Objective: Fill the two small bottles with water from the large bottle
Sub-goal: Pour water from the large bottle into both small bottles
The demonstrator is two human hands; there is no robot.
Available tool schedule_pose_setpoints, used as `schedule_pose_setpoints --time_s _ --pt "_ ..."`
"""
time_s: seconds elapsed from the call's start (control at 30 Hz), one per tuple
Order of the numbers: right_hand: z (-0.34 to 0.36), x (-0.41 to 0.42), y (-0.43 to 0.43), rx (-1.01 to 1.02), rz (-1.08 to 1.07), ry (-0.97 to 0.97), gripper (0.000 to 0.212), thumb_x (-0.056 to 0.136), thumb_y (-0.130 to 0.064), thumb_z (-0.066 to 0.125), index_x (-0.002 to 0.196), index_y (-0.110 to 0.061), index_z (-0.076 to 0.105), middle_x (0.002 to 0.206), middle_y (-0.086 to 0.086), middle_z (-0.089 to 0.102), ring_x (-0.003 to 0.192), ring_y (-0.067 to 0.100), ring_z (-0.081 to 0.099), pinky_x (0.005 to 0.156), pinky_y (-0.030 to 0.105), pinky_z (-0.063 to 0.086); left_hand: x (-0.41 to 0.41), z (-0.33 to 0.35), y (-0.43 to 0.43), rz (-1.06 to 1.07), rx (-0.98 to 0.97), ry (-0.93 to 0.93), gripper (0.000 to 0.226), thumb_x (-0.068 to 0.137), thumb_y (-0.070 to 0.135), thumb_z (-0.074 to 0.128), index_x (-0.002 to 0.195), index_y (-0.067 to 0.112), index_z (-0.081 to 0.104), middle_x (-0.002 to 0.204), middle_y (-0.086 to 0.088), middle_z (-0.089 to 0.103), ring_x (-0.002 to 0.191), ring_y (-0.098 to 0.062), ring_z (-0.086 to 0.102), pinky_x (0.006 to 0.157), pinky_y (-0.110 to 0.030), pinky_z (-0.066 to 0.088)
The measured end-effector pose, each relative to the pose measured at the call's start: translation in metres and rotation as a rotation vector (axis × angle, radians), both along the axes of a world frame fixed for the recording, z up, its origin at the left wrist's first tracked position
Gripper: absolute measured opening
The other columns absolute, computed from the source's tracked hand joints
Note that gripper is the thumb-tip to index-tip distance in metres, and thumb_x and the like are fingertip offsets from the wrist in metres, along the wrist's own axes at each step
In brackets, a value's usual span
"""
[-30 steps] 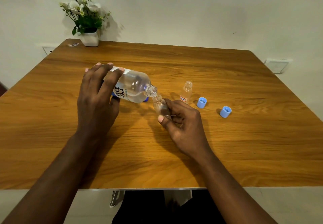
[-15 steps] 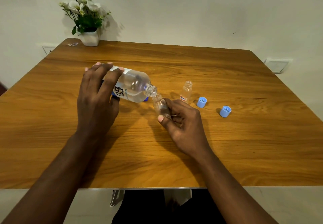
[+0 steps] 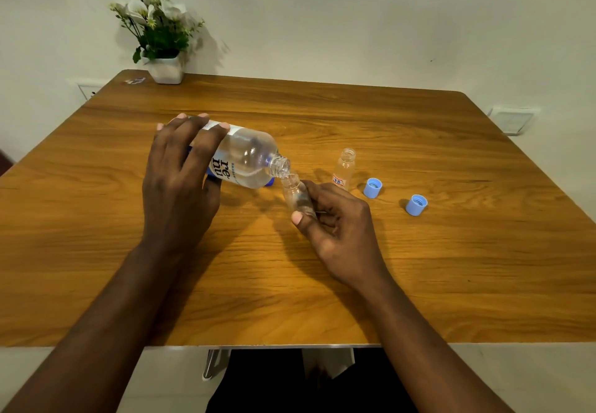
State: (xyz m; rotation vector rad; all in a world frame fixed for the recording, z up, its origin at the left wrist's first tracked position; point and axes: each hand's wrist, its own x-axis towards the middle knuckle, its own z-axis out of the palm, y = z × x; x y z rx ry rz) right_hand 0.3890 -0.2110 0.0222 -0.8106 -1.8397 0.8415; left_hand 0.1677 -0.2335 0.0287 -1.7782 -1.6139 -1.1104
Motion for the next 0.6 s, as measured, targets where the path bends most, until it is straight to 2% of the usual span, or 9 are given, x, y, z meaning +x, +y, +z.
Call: schedule_pose_setpoints --time_s 0.6 --pt "-0.0008 -0.0011 0.0000 -0.023 -0.003 -0.003 0.036 0.081 -0.012 0.067 0.116 -0.010 0.068 0.094 -0.002 0.066 0.087 0.014 0.064 0.074 0.045 0.055 0.0008 0.0012 -0.0010 0.005 0.003 0.000 0.070 0.071 -0.017 0.069 0.131 0.009 0.046 0.131 -0.023 0.053 0.128 -0.039 0.044 0.110 -0.054 0.033"
